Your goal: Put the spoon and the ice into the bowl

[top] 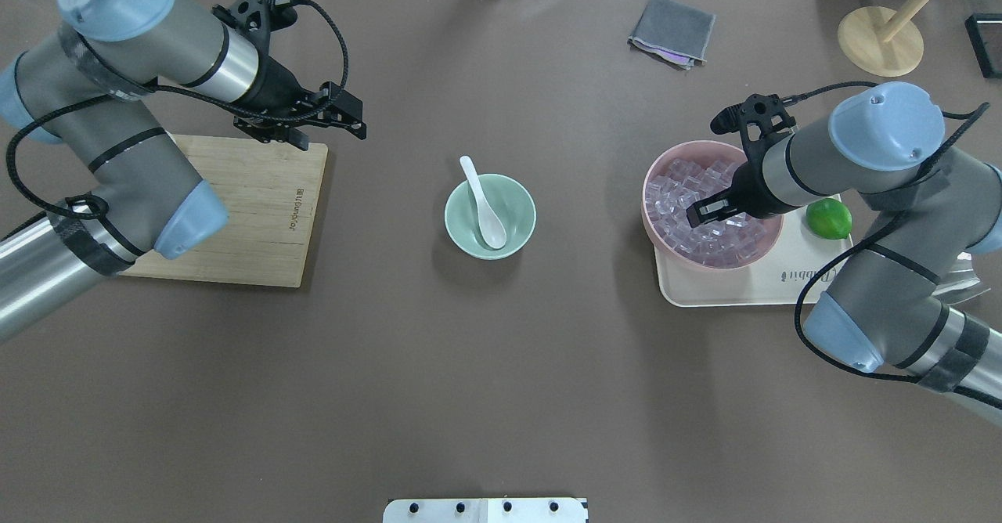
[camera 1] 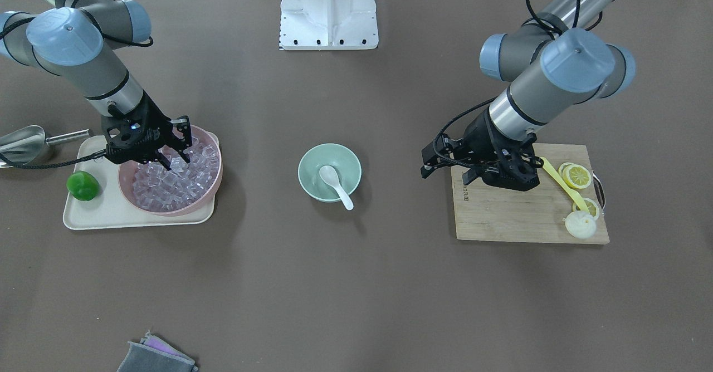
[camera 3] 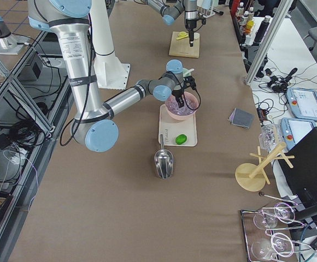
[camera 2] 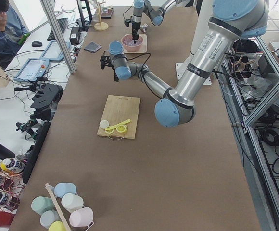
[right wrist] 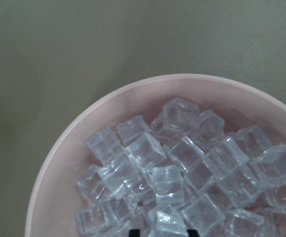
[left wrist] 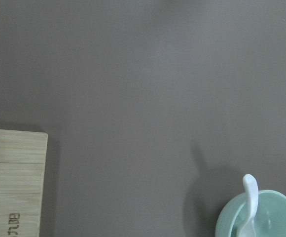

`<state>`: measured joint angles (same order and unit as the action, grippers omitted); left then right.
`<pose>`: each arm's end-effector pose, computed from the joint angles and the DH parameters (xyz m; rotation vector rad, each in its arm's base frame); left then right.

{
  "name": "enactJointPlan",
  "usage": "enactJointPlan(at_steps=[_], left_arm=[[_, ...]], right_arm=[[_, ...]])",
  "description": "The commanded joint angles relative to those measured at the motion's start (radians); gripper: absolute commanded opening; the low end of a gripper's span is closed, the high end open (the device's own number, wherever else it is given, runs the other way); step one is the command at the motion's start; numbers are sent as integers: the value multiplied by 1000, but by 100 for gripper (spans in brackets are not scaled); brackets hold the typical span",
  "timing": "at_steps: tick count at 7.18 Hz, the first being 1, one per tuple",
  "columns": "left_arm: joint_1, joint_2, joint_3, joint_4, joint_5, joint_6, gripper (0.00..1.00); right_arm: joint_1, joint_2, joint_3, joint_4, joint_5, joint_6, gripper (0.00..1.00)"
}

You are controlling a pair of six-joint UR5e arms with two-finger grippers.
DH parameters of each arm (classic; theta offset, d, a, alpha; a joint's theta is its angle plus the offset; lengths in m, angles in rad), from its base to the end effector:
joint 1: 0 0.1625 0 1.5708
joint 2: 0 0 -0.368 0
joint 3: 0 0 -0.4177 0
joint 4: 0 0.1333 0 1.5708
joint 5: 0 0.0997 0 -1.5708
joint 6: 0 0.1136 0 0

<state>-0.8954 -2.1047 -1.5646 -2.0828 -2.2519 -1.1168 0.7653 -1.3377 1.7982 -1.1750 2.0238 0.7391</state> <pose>0.3736 -0.5652 0.2277 0.1400 1.1580 -0.0364 -0.3760 -0.4771 0.3265 0.3066 -0.8924 -0.2553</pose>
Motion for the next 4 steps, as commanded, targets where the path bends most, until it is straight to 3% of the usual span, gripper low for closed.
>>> enactJointPlan(at_steps=[1,2,4], left_arm=[[-83,23,0,3,-82,73,98],[-188,101,-8,1,-192,203,98],[-302,220,-38,0,-264,352,98]], right_arm=[[23,12,19,-14,27,0,0],[55,44,21,-18,59,6,0],[13,240,15,-112,52,260,0]])
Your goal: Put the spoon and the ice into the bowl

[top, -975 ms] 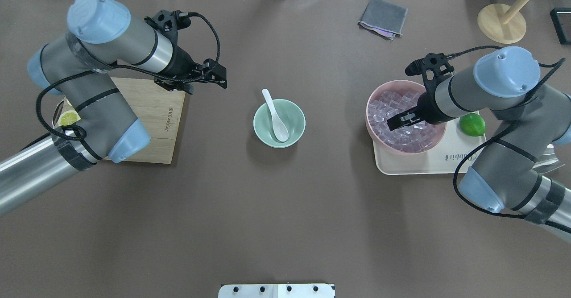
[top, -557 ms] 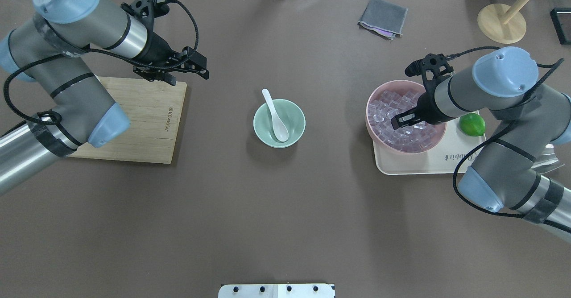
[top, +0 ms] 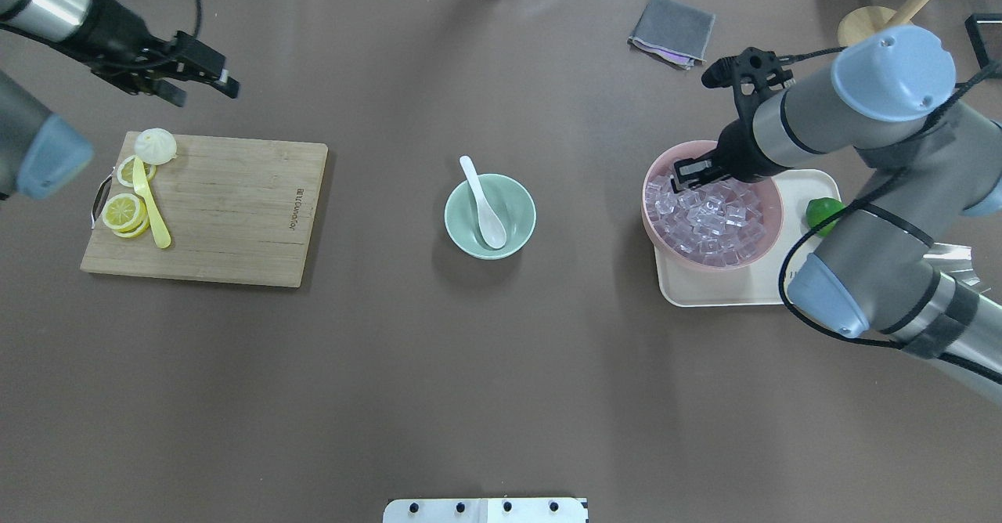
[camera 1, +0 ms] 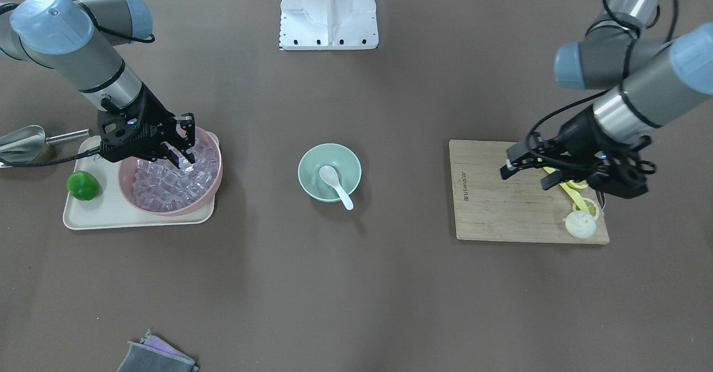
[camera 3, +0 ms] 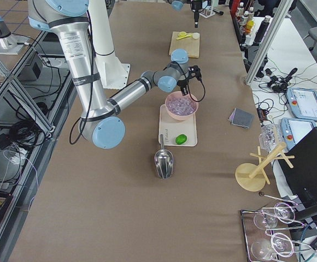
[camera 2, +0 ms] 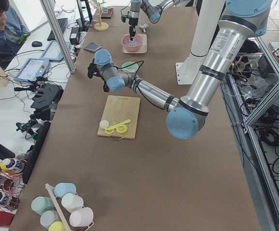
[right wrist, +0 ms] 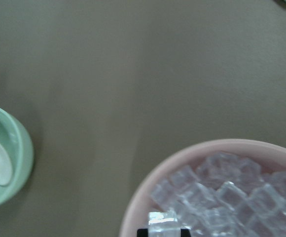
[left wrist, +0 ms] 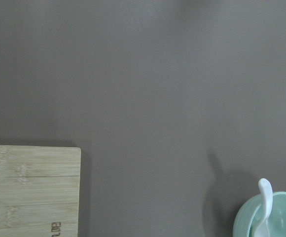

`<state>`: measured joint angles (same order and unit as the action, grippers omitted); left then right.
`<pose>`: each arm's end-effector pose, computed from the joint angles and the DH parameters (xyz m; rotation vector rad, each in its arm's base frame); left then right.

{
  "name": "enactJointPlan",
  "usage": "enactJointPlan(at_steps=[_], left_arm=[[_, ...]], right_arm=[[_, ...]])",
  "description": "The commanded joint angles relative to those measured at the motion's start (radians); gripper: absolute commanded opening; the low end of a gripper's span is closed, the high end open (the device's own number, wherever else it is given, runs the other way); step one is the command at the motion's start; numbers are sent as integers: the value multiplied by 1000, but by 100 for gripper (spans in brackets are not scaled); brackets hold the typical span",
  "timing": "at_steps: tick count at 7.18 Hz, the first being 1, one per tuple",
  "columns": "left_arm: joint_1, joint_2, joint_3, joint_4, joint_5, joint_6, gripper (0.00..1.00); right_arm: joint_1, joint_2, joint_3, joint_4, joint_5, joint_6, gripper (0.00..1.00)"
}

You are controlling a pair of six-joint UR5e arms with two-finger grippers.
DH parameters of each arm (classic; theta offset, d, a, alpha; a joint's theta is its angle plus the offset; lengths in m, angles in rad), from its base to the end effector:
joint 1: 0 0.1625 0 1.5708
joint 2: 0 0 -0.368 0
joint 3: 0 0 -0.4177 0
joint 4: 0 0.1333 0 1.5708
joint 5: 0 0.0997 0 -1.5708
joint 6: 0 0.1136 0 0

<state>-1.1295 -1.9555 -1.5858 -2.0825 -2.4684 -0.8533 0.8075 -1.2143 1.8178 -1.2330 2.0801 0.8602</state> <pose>0.2331 -0.5976 0.3056 0.1725 1.1663 0.0455 -0.3662 -0.4955 0.2481 0.2913 -0.9901 -0.1514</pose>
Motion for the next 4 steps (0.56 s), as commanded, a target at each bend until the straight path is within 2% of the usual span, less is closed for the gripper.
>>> enactJointPlan(at_steps=[1,2,3,4], left_arm=[[-70,107,-32,-2,-44,98,98],[-94,154,-37,-4,-44,164,98],[-102,206,-40,-4,-43,266,98],[-117,208,-39,-1,-43,276,98]], right_arm=[[-119,187,-15,-80,-112,224,0],[-205,262,-68,-79,-238,290,0],[-262,350,-163,-71,-300,357,0],[-298,370,-198,-66,-357,361,0]])
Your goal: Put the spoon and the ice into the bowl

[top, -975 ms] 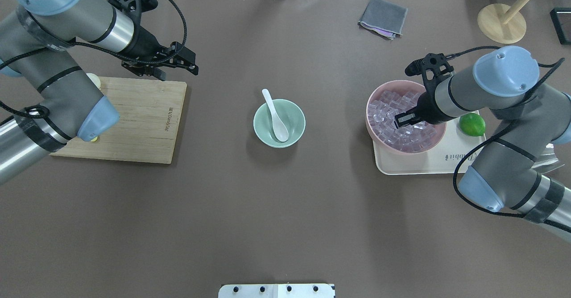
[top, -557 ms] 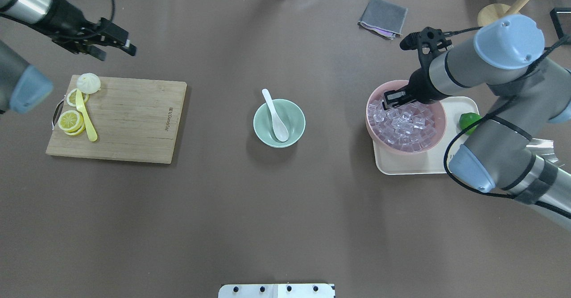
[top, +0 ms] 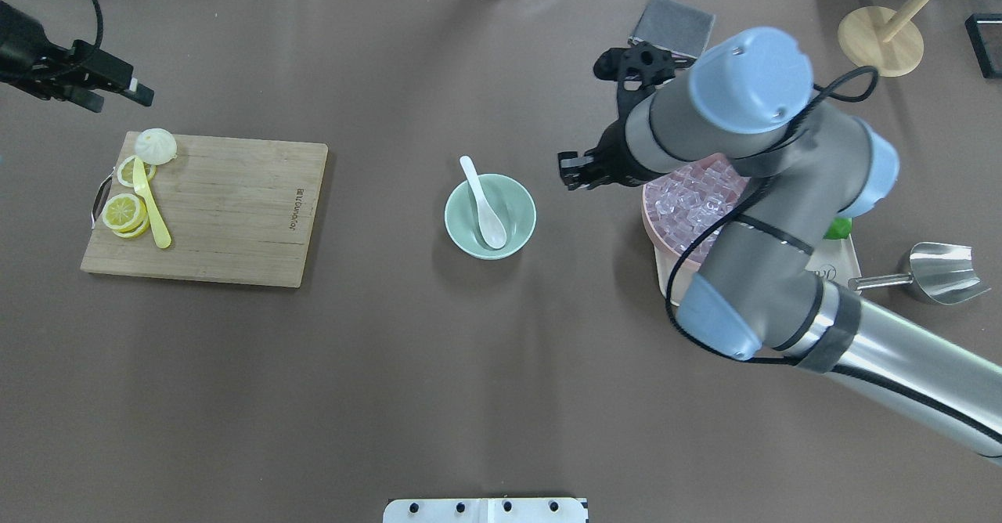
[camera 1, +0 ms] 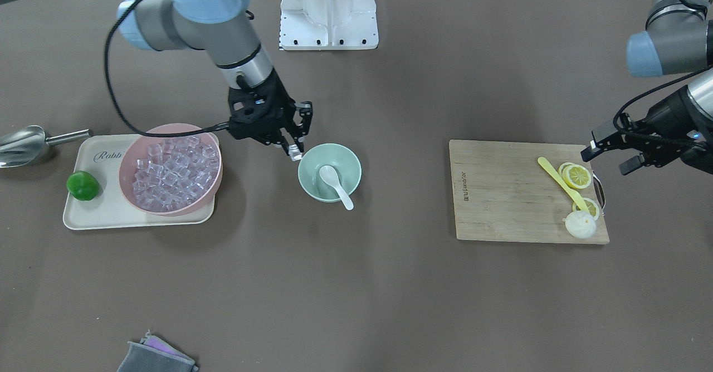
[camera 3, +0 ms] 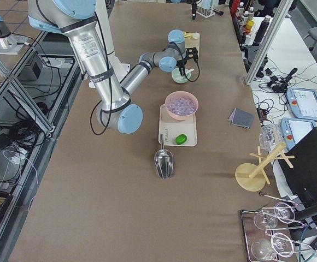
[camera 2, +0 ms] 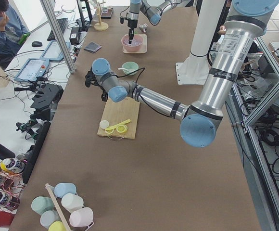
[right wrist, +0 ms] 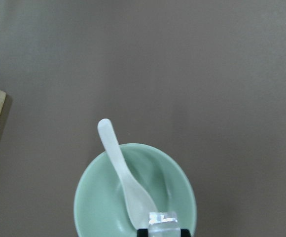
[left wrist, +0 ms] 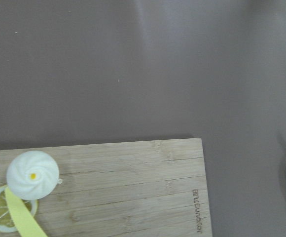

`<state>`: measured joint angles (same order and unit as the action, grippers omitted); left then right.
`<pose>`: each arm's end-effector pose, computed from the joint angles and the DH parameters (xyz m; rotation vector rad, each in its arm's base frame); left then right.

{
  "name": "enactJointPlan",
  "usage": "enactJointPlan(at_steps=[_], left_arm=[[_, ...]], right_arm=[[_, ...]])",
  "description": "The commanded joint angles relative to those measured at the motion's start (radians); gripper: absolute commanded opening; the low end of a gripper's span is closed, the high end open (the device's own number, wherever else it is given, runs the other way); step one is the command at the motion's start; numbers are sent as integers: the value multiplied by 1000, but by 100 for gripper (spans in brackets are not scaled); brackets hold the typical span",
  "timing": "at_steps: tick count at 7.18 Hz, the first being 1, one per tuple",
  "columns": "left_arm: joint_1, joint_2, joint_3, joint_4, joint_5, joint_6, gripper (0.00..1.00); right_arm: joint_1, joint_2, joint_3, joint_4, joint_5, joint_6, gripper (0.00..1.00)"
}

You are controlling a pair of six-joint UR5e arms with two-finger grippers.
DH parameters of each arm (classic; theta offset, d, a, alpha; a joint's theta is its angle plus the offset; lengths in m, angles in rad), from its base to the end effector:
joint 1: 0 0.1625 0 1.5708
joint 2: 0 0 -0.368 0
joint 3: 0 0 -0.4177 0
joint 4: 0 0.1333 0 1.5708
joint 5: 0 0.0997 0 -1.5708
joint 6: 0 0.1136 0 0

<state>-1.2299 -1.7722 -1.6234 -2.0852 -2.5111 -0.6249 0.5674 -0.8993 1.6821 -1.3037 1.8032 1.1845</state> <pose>0.1602 -0.5757 0.3970 0.2132 1.1135 0.1080 -0.5079 -0.4507 0.1246 0.2923 -1.0244 0.0417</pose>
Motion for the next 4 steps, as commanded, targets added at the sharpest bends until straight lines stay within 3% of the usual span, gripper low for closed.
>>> enactJointPlan(at_steps=[1,2,3,4], left_arm=[[-16,28,0,2,3,48,98],[-16,30,-1,4,8,48,98],[-22,42,-6,2,0,48,98],[-43,45,6,7,15,74,98]], right_arm=[[-69,47,-64,4,-96,44,45],[-66,37,-26,-3,-84,47,99],[-46,-65,128,-47,-47,38,100],[101,-155,263,-175,137,-9,100]])
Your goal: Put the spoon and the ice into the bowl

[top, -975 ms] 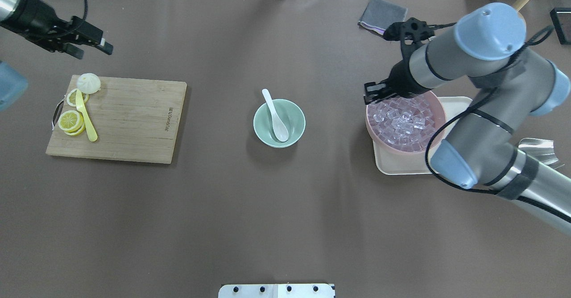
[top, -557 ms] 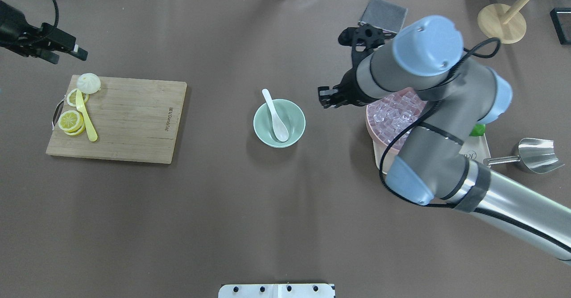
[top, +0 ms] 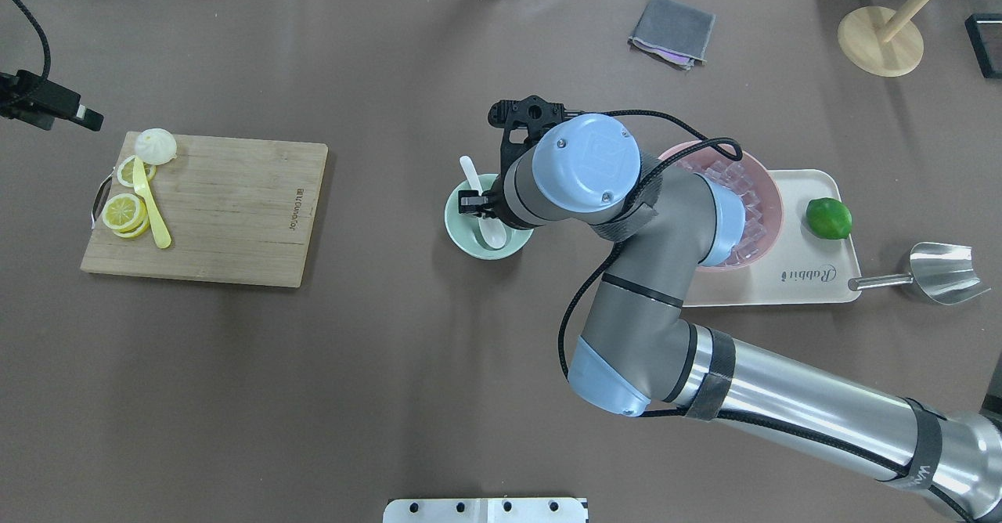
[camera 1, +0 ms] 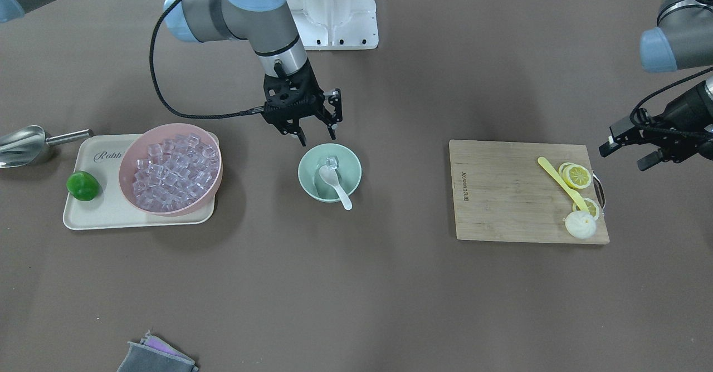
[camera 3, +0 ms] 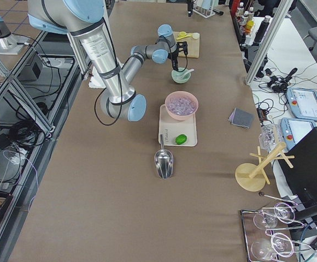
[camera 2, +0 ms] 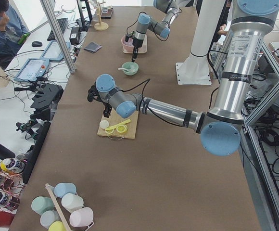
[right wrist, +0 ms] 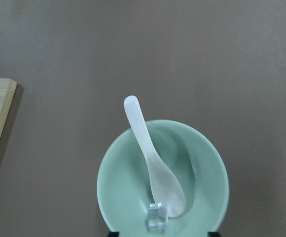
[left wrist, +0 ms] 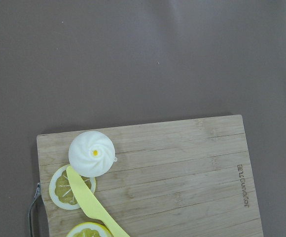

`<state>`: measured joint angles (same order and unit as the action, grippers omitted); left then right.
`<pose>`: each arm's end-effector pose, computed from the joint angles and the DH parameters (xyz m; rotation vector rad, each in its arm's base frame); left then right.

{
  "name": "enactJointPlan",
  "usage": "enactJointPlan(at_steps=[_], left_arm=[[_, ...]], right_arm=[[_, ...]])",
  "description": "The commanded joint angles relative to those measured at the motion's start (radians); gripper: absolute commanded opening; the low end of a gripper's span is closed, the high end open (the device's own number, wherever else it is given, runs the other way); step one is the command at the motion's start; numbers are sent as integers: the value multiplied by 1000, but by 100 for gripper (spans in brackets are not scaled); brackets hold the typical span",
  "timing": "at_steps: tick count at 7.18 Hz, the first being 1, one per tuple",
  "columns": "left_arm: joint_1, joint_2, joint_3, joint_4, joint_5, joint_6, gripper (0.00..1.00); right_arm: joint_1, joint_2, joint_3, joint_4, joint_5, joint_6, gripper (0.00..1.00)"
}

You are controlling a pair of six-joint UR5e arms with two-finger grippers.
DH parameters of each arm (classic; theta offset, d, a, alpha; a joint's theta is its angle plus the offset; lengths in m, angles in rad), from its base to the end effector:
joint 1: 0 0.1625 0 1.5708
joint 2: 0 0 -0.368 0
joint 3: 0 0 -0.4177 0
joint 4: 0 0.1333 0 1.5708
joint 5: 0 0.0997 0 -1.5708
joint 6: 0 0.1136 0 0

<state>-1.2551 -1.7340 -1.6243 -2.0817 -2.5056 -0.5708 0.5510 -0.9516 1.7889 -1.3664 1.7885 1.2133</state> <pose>0.1424 -0.5711 0.4199 0.2242 1.0890 0.1115 -0.4877 -0.4274 0.1218 0.2775 -1.0185 0.0618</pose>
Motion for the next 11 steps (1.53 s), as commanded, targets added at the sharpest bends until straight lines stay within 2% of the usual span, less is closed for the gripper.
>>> enactJointPlan(at_steps=[1,3,5,6,8,10,11], left_arm=[[-24,8,7,35,20,79,98],[-154,17,6,167,24,307,98],[-246,92,-5,198,22,475,98],[-250,153,-20,190,24,477,98],[-256,226,-72,198,24,470,98],[-259,270,-81,177,28,479,98],[-257,284,-104,169,40,476,98]], right_arm=[[289,-157,209,-223,321,-227,100],[493,-313,219,-285,402,-621,100],[681,-441,179,-296,518,-930,100],[726,-497,158,-292,519,-1042,100],[820,-536,59,-287,531,-1229,100],[892,-555,-20,-284,532,-1378,100],[903,-584,-22,-284,531,-1402,100]])
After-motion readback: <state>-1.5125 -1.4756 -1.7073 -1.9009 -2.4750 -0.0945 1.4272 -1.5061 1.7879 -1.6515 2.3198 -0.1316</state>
